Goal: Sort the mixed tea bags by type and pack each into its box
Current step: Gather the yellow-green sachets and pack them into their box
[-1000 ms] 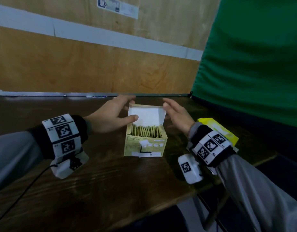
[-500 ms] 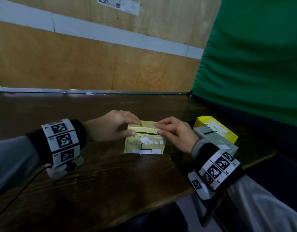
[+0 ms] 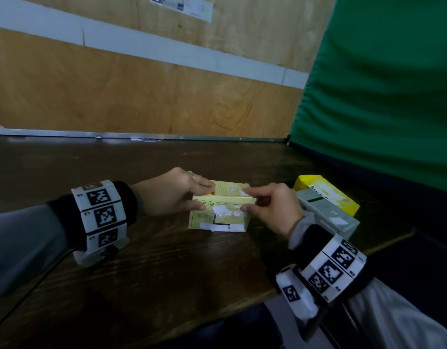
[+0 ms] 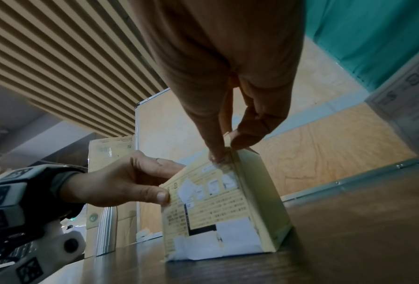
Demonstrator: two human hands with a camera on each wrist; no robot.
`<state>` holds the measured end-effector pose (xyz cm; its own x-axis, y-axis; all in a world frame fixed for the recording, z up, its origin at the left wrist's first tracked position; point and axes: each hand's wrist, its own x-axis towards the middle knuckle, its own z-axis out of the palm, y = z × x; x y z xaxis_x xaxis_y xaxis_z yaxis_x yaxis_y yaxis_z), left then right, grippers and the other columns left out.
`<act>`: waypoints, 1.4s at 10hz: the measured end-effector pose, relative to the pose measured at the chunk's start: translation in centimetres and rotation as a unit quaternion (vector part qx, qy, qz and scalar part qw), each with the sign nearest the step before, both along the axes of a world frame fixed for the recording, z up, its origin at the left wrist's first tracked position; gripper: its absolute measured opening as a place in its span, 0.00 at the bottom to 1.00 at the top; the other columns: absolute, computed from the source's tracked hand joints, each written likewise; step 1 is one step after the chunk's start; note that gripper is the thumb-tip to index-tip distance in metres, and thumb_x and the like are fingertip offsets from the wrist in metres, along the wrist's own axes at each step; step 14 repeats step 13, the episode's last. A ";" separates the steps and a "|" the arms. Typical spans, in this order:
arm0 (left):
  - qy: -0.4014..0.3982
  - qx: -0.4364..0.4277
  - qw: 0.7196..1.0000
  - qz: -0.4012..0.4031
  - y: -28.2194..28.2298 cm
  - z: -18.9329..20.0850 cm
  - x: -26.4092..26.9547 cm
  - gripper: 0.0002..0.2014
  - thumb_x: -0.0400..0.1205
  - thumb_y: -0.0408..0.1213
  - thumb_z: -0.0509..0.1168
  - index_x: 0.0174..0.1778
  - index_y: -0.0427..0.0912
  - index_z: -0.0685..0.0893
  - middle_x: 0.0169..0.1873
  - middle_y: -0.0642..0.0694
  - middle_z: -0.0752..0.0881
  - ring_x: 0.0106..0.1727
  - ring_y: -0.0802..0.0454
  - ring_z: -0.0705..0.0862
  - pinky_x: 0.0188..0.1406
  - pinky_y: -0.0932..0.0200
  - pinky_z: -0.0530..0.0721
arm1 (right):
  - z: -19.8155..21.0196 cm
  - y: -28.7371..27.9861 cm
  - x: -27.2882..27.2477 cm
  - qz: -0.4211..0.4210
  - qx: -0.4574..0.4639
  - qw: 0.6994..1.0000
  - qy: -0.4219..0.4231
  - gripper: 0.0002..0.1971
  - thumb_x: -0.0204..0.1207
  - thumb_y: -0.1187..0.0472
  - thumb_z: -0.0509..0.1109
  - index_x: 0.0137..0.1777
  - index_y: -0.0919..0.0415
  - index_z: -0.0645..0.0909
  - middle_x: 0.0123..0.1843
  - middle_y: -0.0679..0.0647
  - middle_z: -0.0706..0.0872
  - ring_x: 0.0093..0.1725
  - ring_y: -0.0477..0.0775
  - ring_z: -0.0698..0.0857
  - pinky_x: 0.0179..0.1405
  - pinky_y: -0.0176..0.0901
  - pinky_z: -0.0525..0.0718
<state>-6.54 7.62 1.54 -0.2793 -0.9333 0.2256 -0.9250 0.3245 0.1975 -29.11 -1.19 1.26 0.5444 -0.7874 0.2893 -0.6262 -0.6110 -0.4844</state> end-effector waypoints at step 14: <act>-0.133 0.169 0.976 0.024 -4.7 1.1 -8.4 0.36 0.86 0.35 0.55 0.84 0.56 0.40 0.84 0.50 0.37 0.85 0.49 0.42 0.83 0.45 0.52 | 1.0 0.5 -5.4 0.020 -0.140 0.954 0.265 0.16 0.83 0.53 0.59 0.65 0.56 0.81 0.66 0.54 0.81 0.63 0.52 0.78 0.64 0.44 0.74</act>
